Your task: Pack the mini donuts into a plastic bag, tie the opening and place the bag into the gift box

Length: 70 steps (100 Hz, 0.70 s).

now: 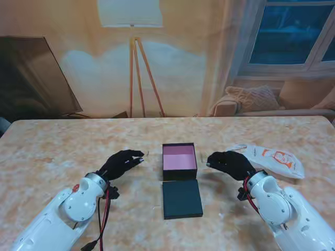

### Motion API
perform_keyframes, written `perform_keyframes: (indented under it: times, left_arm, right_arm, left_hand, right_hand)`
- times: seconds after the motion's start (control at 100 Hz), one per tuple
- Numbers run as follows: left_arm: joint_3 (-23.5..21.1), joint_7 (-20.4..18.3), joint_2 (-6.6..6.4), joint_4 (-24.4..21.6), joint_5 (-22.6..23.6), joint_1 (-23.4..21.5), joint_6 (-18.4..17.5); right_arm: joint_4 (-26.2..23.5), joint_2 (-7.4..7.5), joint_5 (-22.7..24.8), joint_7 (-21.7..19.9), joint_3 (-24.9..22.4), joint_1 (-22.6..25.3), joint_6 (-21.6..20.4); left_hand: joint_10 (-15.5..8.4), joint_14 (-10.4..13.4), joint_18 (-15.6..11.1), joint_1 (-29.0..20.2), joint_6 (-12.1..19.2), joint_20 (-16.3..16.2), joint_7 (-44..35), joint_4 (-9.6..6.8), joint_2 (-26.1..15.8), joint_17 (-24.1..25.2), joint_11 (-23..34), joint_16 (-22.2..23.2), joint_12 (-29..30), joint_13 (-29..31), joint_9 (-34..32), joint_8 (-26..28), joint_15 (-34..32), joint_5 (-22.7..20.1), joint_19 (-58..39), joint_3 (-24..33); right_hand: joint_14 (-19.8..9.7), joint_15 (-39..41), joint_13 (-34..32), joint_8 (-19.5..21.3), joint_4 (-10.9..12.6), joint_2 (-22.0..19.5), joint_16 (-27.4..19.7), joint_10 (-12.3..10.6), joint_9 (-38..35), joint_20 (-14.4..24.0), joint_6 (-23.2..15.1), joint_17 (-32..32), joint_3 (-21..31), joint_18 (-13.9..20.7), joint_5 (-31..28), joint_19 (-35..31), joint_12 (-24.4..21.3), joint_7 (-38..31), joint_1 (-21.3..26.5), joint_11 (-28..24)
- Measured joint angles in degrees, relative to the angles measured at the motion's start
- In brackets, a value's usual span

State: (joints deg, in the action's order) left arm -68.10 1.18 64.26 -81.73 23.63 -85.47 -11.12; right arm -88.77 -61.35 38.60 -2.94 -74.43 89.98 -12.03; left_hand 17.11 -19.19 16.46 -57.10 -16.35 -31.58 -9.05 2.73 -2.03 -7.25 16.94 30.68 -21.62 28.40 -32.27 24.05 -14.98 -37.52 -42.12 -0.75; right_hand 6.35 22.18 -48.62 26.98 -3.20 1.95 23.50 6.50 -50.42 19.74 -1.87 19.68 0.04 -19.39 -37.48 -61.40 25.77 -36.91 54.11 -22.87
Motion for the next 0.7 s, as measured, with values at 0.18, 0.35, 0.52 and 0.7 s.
perform_keyframes:
  times: [0.18,0.35,0.52,0.7]
  left_arm:
    - [0.0,0.0,0.0,0.0,-0.3,0.0,0.1]
    - [-0.1,0.0,0.0,-0.2,-0.3,-0.2,0.2]
    - [-0.1,0.0,-0.01,-0.4,0.1,-0.2,-0.3]
    - [0.2,0.1,0.0,-0.3,0.1,0.0,-0.1]
  right_arm:
    - [0.0,0.03,-0.2,-0.6,0.1,0.0,0.2]
    - [0.0,0.06,-0.1,-0.7,-0.1,0.1,-0.3]
    - [0.4,0.05,-0.3,-0.4,-0.3,0.0,-0.7]
    - [0.8,0.06,-0.6,-0.7,-0.3,-0.3,-0.5]
  left_hand:
    - [0.0,0.0,0.0,0.0,0.0,0.0,0.0,0.0,0.0,0.1,0.0,0.0,0.0,0.0,0.0,0.0,0.0,0.0,0.0,0.0]
    - [0.0,-0.1,0.0,0.0,0.0,0.0,0.0,0.0,0.0,0.1,0.0,0.0,0.0,0.0,0.0,0.0,0.0,0.0,0.0,0.0]
    - [0.0,-0.1,0.0,0.0,0.0,0.0,0.0,0.0,0.0,0.1,0.0,0.0,0.0,0.0,0.0,0.0,0.0,0.0,0.0,0.0]
    - [0.0,-0.1,0.0,0.0,0.0,0.0,0.0,0.0,0.0,0.1,0.0,0.0,0.0,0.0,0.0,0.0,0.0,0.0,0.0,0.0]
  right_hand:
    - [0.0,0.0,0.0,0.0,0.0,0.0,0.0,0.0,0.0,0.4,0.0,0.0,0.0,0.0,0.0,0.0,0.0,-0.1,0.0,0.0]
    - [0.0,0.0,0.0,-0.2,0.0,0.0,0.1,0.0,0.0,0.5,0.0,0.0,0.0,0.0,0.0,0.0,0.0,-0.1,0.0,0.0]
    - [0.0,0.2,0.0,-0.4,0.0,0.0,0.1,0.0,0.0,0.5,0.0,0.0,0.0,0.0,0.0,0.0,0.0,-0.2,0.0,0.0]
    - [0.0,0.5,0.0,-0.4,0.0,0.0,0.1,0.0,0.0,0.5,0.0,0.0,0.0,0.0,0.0,0.0,0.0,-0.2,0.0,0.0]
